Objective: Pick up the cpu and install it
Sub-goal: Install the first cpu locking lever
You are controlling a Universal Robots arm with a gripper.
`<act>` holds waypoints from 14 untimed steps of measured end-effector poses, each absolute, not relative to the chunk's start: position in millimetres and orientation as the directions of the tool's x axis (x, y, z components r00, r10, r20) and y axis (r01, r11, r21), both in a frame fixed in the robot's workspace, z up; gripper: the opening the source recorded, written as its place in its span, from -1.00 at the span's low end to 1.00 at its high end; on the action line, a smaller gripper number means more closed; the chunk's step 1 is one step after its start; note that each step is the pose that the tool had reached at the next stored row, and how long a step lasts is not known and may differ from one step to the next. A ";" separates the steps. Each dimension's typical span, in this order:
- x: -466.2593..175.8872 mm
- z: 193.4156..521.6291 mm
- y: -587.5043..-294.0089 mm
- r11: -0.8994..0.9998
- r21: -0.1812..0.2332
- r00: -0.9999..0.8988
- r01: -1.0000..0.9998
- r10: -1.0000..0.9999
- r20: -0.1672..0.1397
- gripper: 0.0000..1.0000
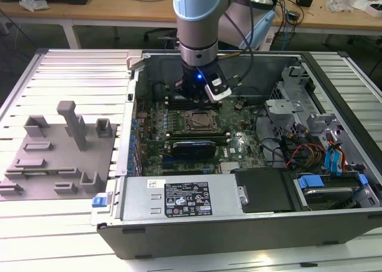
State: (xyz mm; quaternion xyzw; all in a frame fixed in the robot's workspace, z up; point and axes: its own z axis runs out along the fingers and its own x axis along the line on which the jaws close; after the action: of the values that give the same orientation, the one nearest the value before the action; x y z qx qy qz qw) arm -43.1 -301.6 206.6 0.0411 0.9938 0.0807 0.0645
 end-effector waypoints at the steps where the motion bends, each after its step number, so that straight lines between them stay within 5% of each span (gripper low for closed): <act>1: -44.0 206.1 -301.5 0.984 0.164 -0.988 0.071 0.092 -0.124 -0.79; 14: -46.3 201.6 -298.3 0.977 0.149 -0.976 0.150 0.170 -0.137 -0.79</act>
State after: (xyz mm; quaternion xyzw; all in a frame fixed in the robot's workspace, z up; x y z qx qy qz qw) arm -46.3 -298.3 201.6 0.0807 0.9915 0.0692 0.0748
